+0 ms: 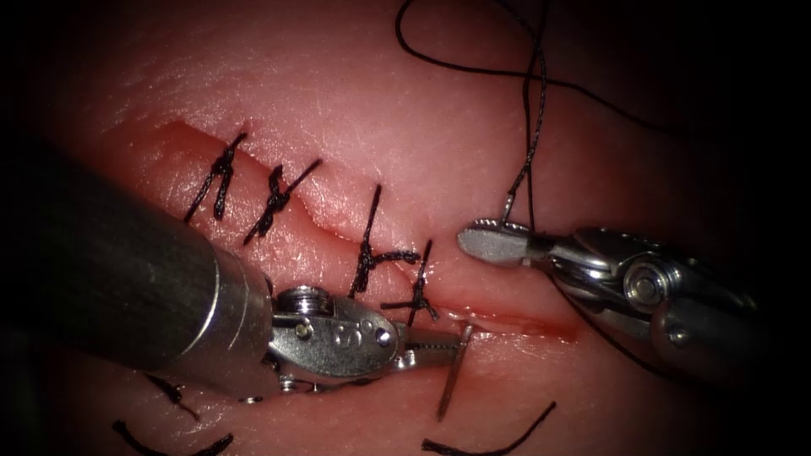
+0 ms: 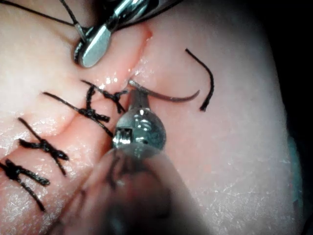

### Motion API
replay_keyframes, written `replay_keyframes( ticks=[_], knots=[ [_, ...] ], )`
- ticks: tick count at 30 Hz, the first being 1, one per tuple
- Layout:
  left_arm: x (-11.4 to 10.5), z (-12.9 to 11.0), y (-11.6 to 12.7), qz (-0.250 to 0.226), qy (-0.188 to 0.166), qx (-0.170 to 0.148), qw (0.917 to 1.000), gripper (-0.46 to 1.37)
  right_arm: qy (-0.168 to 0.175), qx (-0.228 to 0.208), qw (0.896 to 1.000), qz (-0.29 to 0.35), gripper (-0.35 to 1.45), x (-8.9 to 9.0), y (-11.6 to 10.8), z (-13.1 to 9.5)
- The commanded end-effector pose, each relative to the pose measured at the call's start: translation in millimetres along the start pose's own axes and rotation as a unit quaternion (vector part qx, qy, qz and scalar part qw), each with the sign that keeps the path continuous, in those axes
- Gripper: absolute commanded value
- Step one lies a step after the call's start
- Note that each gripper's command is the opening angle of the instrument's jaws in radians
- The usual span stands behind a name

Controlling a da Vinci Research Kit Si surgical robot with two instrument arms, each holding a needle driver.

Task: Wound Closure
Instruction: Use the right gripper to insert the needle through the top of the skin

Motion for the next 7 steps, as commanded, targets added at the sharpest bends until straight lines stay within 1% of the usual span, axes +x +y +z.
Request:
replay_keyframes(
  ticks=[1,7],
  knots=[
    [0.0,0.0,0.0,0.000,0.000,-0.003,1.0000,-0.35,0.000,-0.001,1.000,0.000,-0.35,0.1,0.0,0.0],
    [0.1,0.0,0.0,-0.003,0.000,-0.004,1.0000,-0.35,0.000,-0.001,1.000,0.000,-0.35,0.1,0.0,0.0]
  ],
)
